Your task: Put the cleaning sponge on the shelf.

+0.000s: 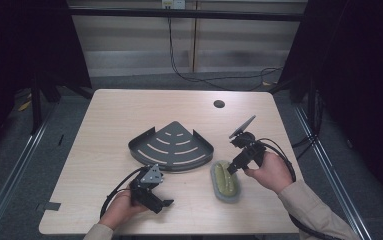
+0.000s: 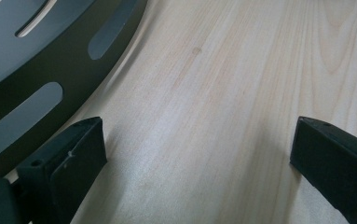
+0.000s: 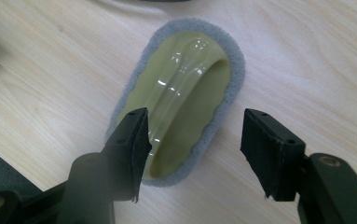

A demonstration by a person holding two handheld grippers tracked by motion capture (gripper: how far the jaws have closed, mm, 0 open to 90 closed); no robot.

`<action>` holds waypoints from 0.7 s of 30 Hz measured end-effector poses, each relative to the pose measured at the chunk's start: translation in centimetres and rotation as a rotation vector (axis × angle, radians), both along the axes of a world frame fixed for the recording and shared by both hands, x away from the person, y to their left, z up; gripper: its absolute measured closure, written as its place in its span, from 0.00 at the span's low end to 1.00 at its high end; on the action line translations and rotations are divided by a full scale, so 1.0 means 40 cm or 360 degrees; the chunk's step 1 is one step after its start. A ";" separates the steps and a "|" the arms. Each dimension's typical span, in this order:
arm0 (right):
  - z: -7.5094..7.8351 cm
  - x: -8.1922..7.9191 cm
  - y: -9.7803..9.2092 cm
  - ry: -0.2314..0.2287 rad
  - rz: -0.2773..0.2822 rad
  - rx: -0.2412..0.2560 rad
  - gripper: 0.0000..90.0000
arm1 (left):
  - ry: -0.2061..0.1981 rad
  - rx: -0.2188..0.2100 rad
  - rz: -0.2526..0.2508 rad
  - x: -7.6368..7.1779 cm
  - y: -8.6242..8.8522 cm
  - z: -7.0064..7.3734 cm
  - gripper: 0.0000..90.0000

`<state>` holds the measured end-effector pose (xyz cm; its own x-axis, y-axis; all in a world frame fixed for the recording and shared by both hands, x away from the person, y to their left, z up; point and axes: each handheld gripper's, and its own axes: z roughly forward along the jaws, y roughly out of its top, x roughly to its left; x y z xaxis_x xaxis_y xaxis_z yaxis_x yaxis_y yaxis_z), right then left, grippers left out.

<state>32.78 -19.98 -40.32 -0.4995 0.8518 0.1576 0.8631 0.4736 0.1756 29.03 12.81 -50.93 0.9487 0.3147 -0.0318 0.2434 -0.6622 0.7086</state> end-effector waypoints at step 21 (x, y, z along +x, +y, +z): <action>-0.027 -0.002 0.066 0.0054 0.0063 -0.0056 0.50 | 0.0001 0.0001 0.0001 0.000 0.000 0.000 0.03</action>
<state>32.71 -17.34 -41.38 -0.5279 0.8367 0.1457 0.8486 0.5130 0.1290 29.03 12.81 -50.93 0.9484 0.3154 -0.0324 0.2445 -0.6625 0.7081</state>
